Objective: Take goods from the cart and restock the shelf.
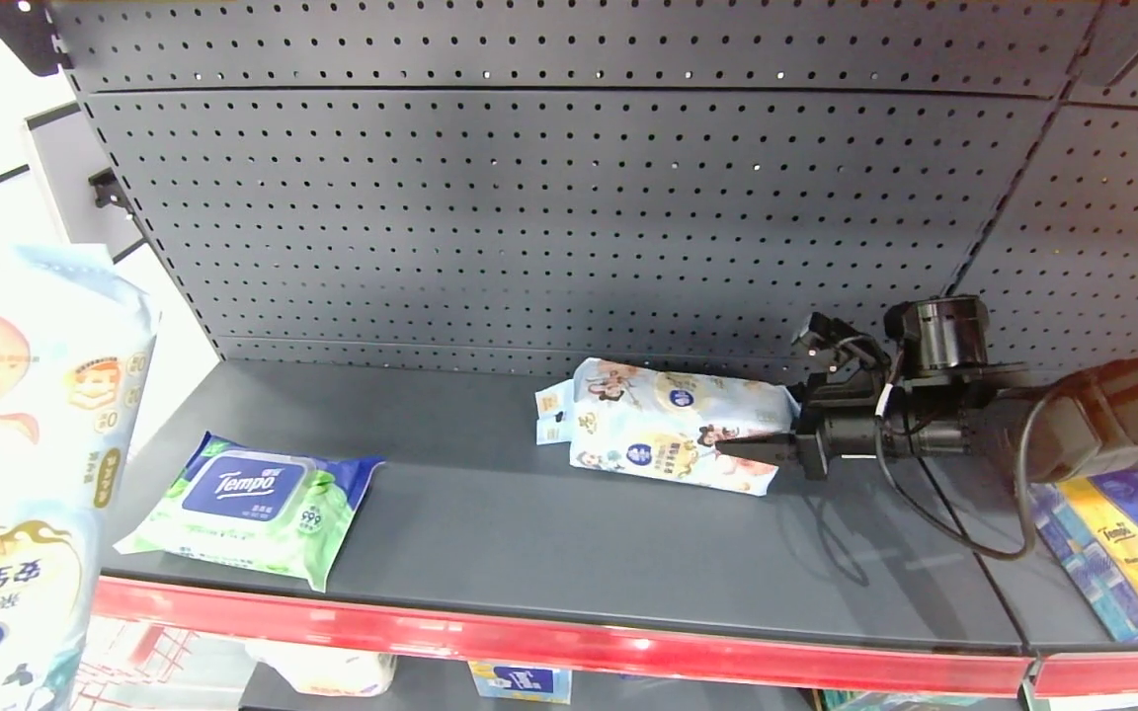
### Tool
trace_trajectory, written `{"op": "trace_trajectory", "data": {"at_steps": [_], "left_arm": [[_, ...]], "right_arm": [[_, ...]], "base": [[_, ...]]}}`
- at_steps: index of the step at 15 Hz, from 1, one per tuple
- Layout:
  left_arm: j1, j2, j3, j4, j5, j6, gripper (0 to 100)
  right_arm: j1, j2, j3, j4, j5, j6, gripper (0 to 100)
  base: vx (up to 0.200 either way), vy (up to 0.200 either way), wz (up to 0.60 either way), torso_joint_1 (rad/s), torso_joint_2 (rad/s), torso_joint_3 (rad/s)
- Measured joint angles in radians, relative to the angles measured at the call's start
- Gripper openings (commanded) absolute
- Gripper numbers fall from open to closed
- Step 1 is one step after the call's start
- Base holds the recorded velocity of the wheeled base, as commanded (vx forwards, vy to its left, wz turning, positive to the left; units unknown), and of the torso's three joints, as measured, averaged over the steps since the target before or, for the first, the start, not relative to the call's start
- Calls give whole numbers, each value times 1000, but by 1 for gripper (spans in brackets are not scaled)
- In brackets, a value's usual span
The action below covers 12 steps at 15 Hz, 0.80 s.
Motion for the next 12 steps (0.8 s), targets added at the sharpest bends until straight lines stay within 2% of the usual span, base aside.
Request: {"op": "trace_trajectory", "data": {"at_steps": [5, 9, 12], "left_arm": [[0, 0, 1, 0, -1, 0, 0], [0, 8, -4, 0, -7, 0, 0], [0, 22, -15, -1, -9, 0, 0]], "right_arm": [[27, -36, 59, 1, 18, -6, 0], [61, -144, 221, 1, 26, -22, 0], [69, -211, 325, 1, 26, -91, 0]], "base": [[0, 0, 0, 0, 0, 0], [0, 0, 0, 0, 0, 0], [0, 0, 0, 0, 0, 0]]}}
